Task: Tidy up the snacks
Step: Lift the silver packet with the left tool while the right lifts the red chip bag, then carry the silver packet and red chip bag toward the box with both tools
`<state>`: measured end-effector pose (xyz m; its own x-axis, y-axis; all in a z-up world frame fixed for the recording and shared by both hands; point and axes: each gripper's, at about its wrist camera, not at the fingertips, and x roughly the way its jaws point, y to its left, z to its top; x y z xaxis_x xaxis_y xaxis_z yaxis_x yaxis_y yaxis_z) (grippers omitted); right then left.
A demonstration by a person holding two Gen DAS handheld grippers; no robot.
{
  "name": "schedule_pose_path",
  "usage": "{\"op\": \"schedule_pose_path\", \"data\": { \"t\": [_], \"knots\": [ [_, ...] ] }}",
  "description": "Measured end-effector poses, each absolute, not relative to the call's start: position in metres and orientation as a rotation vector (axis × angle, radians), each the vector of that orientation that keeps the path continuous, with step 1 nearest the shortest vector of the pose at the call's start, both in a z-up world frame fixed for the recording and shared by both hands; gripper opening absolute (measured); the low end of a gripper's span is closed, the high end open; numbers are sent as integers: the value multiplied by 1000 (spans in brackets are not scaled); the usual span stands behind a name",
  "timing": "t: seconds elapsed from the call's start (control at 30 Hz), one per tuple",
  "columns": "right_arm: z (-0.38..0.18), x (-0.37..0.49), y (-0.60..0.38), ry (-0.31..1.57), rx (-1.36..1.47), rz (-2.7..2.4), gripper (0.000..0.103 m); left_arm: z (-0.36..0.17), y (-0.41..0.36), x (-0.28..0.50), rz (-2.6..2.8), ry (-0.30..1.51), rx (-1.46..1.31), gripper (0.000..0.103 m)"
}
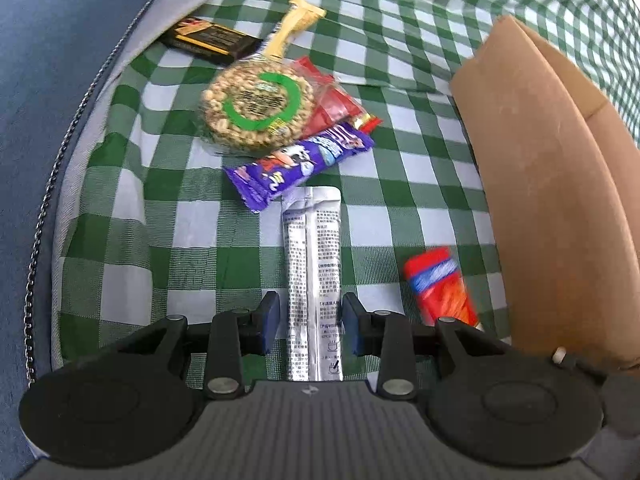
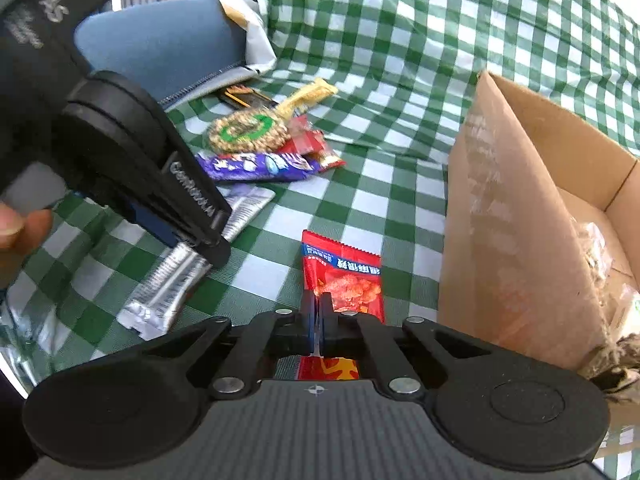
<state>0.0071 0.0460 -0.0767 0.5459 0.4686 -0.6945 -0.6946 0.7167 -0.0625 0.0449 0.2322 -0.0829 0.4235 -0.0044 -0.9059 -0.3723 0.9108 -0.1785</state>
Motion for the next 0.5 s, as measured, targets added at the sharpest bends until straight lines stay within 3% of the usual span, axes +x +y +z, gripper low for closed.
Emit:
{"op": "schedule_pose_path", "data": {
  "t": [0.2,0.23,0.3,0.33,0.5],
  "knots": [
    [-75,-8,56,717,-370,783,6,-81,233,43,237,1113,-399,39],
    [-73,-6,56,716,-362,767,11,-81,232,44,233,1115,-393,39],
    [-72,-1,52,717,-330,731,55,-82,230,45,232,1118,-379,40],
    [-72,2,50,724,-314,708,62,-83,229,46,231,1120,-373,40],
    [-87,23,46,865,-246,661,69,-87,221,53,231,1137,-305,40]
  ]
}}
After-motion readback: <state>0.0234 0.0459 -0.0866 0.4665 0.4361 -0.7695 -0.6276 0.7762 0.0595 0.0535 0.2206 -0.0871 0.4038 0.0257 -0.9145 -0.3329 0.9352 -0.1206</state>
